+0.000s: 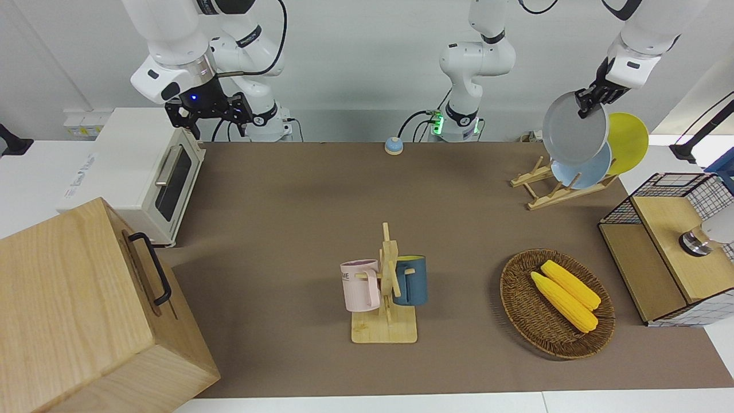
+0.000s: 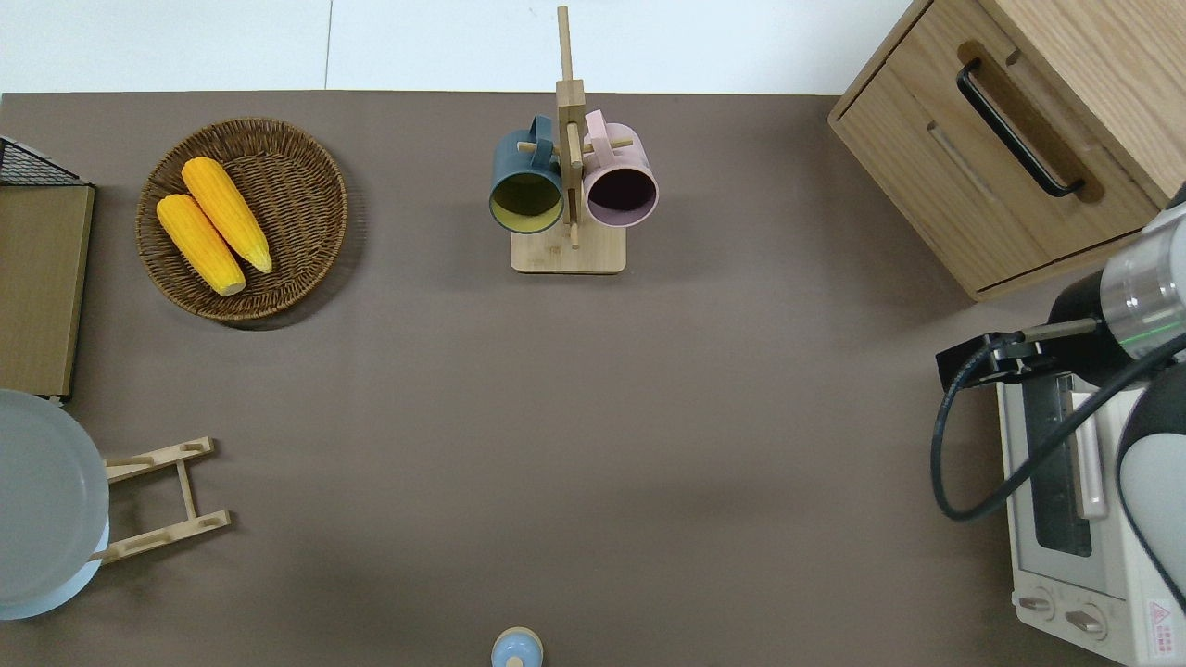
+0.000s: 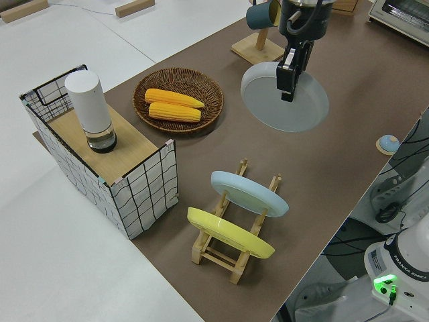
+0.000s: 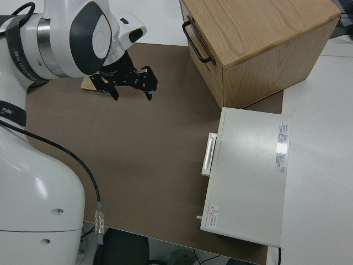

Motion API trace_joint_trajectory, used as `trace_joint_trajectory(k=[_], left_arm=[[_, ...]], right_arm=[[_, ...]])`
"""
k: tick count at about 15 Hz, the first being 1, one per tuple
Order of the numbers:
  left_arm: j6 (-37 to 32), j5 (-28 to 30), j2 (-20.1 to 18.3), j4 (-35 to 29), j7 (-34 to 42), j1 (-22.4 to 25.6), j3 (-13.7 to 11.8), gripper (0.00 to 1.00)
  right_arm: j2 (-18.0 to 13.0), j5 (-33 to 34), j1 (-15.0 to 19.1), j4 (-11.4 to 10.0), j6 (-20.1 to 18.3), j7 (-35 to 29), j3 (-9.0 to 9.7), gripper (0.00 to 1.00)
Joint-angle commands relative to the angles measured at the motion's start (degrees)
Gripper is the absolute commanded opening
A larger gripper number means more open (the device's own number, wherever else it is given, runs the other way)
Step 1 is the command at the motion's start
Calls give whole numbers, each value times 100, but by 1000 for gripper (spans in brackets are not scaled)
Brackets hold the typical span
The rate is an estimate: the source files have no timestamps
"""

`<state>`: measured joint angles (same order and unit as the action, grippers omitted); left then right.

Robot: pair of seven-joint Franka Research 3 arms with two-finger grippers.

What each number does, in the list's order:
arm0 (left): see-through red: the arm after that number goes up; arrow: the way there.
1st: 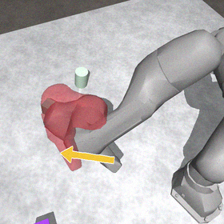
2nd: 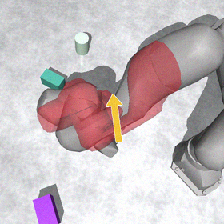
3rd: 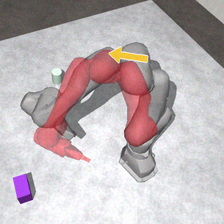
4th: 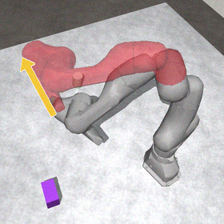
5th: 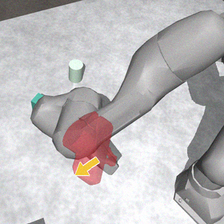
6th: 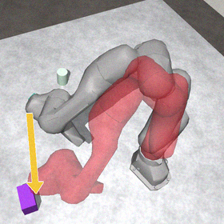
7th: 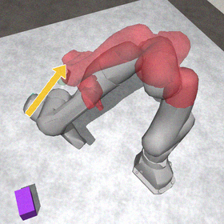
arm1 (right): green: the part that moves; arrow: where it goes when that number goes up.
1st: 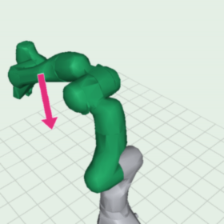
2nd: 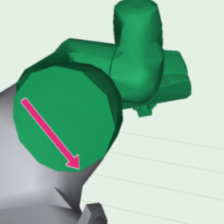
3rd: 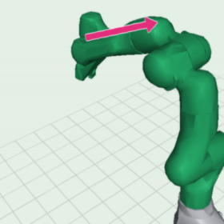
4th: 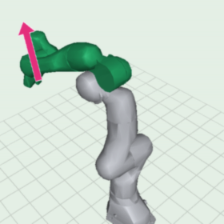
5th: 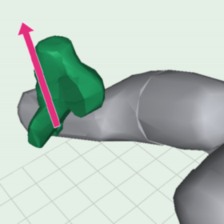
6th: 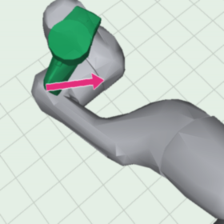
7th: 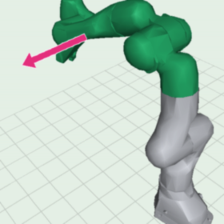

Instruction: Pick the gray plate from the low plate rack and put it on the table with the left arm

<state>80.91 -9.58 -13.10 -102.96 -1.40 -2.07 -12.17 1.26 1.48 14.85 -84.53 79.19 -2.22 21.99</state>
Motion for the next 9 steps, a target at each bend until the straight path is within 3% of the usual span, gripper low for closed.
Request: trace_joint_trajectory(k=[1, 9], left_arm=[[-128, 132, -9, 40, -1, -92, -22, 140], [162, 1641, 114, -557, -45, -118, -40, 129]], right_arm=[[-12, 37, 132, 41, -62, -68, 113, 983], [-12, 37, 132, 41, -62, -68, 121, 983]])
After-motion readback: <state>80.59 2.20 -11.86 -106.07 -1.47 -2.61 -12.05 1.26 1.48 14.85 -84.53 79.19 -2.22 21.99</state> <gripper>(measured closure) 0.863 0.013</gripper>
